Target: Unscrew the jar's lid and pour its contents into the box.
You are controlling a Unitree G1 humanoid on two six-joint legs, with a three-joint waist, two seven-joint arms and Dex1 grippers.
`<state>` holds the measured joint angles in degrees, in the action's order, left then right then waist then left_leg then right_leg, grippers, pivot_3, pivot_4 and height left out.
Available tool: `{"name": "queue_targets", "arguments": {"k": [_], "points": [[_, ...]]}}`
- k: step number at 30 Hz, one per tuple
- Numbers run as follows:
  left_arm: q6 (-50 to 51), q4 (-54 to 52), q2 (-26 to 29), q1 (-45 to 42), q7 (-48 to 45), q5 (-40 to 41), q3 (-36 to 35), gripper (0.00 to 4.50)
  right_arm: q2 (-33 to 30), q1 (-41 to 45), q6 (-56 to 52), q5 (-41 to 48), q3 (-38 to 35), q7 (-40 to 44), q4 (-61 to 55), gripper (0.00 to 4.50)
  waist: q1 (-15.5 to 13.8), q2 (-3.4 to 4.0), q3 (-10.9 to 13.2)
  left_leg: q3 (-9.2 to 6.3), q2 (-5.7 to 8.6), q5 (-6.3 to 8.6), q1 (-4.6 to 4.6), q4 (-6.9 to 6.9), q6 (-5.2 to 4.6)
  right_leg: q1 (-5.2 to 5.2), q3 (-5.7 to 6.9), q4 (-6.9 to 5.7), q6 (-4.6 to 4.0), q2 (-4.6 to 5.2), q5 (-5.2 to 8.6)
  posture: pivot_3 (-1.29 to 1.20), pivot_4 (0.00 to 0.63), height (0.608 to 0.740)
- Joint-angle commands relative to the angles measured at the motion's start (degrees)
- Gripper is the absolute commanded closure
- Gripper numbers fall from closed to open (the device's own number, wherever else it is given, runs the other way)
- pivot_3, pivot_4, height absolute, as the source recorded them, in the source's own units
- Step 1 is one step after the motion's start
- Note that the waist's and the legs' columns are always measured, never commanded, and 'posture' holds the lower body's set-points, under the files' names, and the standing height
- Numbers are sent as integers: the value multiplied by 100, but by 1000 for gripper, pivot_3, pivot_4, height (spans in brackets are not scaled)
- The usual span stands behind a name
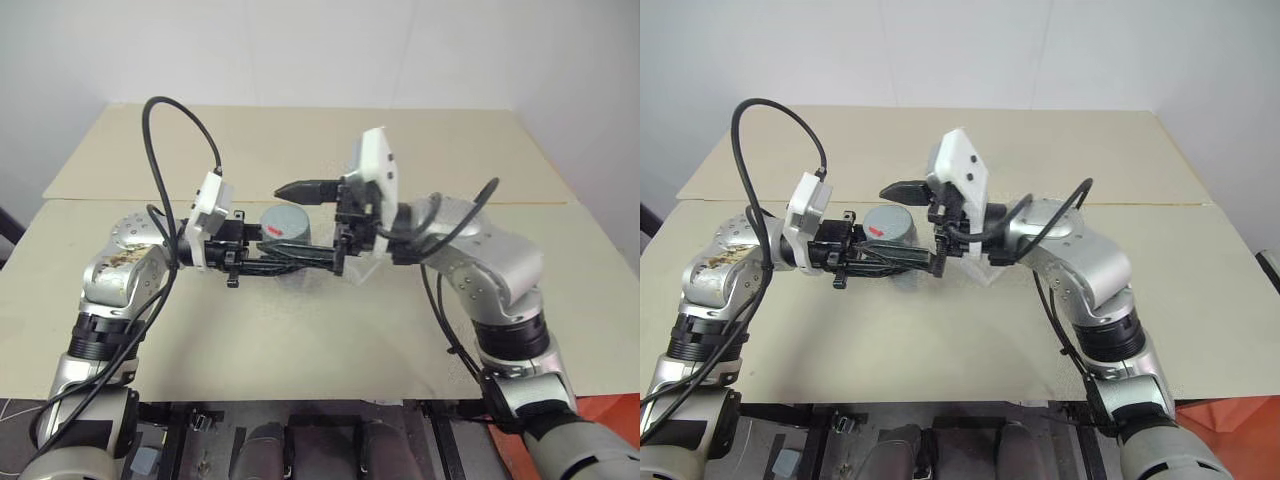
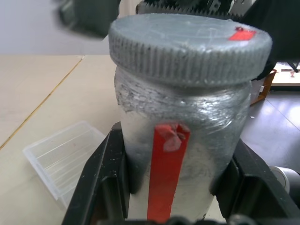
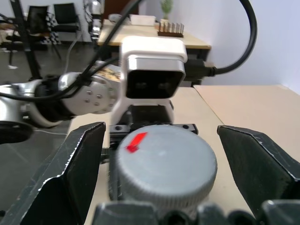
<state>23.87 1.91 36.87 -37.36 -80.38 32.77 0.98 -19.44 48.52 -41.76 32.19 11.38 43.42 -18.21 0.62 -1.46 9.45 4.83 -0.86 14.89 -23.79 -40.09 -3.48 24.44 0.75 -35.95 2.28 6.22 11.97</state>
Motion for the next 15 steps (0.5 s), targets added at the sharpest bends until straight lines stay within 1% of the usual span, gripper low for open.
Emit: {"name": "queue_targets", "arguments": {"k": [1, 7, 15], "points": [[-50, -240, 43, 10, 22, 69, -104, 2572, 125, 188, -52, -149, 14, -254, 8, 47, 6, 0, 0, 0, 0, 0, 0, 0, 0, 0, 0, 1, 0, 0, 0, 0, 150, 740], [-44, -324, 102, 82, 29, 96, -128, 2572, 35, 124, -83, -215, -93, -284, 143, 47, 10, 0, 0, 0, -1, 1, 0, 1, -2, 0, 0, 1, 0, -1, 0, 0, 150, 740], [-11, -346, 181, 97, -21, 161, -154, 2572, -416, -30, -124, -4, -593, -227, 222, 47, 7, 0, 0, 0, -1, 3, 0, 1, -5, -1, 1, 3, 0, -1, 0, 0, 150, 740]]}}
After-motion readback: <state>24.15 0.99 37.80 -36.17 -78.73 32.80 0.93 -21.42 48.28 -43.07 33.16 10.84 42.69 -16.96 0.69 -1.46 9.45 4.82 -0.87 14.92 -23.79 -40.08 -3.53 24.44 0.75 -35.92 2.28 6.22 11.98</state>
